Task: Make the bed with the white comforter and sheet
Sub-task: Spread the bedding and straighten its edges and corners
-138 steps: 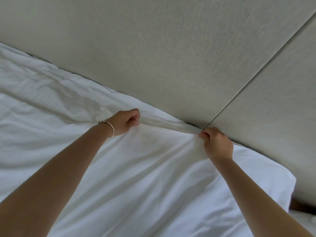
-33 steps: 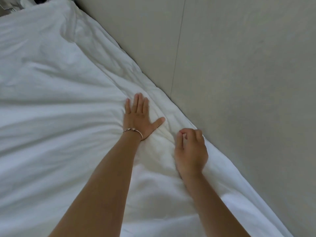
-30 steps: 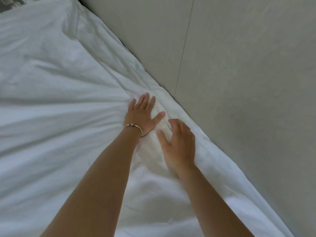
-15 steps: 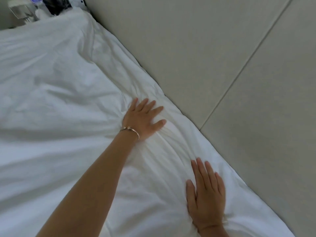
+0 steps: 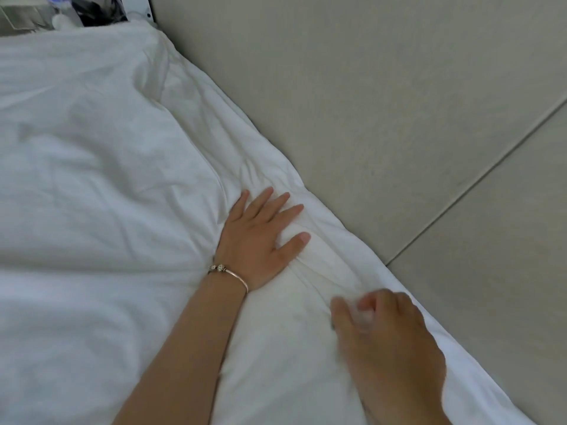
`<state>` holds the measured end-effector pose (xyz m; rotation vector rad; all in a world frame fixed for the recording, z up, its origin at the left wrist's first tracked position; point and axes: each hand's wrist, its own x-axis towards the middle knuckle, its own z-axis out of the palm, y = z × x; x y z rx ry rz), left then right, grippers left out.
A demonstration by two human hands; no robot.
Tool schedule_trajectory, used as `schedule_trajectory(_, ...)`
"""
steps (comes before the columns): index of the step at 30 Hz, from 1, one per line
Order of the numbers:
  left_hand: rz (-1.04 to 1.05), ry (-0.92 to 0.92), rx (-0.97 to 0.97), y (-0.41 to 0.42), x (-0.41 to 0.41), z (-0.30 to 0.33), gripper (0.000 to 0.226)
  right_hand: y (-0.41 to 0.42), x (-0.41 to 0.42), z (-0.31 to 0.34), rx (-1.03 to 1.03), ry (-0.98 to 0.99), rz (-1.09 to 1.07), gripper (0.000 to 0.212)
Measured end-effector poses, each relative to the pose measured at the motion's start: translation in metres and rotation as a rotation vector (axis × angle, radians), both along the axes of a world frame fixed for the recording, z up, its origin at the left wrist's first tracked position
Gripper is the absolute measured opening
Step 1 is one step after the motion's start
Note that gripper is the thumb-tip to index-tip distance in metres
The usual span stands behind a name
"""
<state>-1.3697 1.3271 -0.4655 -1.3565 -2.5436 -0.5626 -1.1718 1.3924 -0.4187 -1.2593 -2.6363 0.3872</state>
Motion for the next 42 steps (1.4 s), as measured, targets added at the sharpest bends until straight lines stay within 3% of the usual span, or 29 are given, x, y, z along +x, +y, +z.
schedule_trajectory(3,0.022,-0.027,0.286,-0.007,-0.009,0.002,0.05,0.001,-0.067,0.001,-0.028,0.217,0.145,0.044)
schedule_trajectory(6,0.113,-0.021,0.509,-0.016,-0.023,0.008,0.045,-0.009,-0.11,-0.012,-0.083,0.453,0.32,0.028)
schedule_trajectory(10,0.333,-0.032,0.646,-0.026,-0.04,0.013,0.041,-0.002,-0.161,0.002,-0.183,0.761,0.34,0.023)
schedule_trajectory(13,0.405,-0.189,0.695,-0.03,-0.052,0.014,0.032,-0.008,-0.194,0.005,-0.463,0.924,0.315,0.017)
schedule_trajectory(15,0.431,-0.288,0.71,-0.031,-0.055,0.017,0.038,-0.02,-0.195,-0.011,-0.579,0.905,0.329,0.008)
schedule_trajectory(17,0.437,-0.329,0.696,-0.032,-0.062,0.023,0.044,-0.024,-0.19,-0.024,-0.596,0.842,0.404,0.015)
schedule_trajectory(19,0.415,-0.253,0.571,-0.026,-0.083,0.029,0.042,-0.019,-0.19,-0.027,-0.586,0.838,0.439,0.024)
schedule_trajectory(21,0.388,-0.148,0.451,-0.016,-0.112,0.039,0.031,-0.014,-0.188,-0.026,-0.577,0.859,0.476,0.013)
schedule_trajectory(24,0.282,-0.116,0.388,0.005,-0.16,0.058,0.021,-0.013,-0.187,-0.027,-0.691,0.872,0.482,0.026)
schedule_trajectory(27,0.337,-0.202,0.087,0.013,-0.191,0.067,0.026,-0.011,-0.186,-0.022,-0.718,0.712,0.464,0.02)
schedule_trajectory(30,0.58,-0.073,-0.229,0.006,-0.203,0.062,0.036,-0.011,-0.184,-0.016,-0.646,0.513,0.498,0.034)
schedule_trajectory(34,0.83,-0.004,-0.294,-0.006,-0.206,0.057,0.047,-0.013,-0.183,-0.011,-0.542,0.374,0.532,0.056)
schedule_trajectory(36,0.887,0.006,-0.343,-0.009,-0.205,0.059,0.051,-0.013,-0.184,-0.01,-0.536,0.343,0.522,0.053)
schedule_trajectory(39,1.008,-0.116,-0.254,-0.014,-0.21,0.063,0.054,-0.014,-0.185,-0.007,-0.551,0.298,0.513,0.036)
schedule_trajectory(42,1.069,-0.233,-0.221,-0.027,-0.215,0.07,0.051,-0.015,-0.186,-0.005,-0.556,0.268,0.489,0.038)
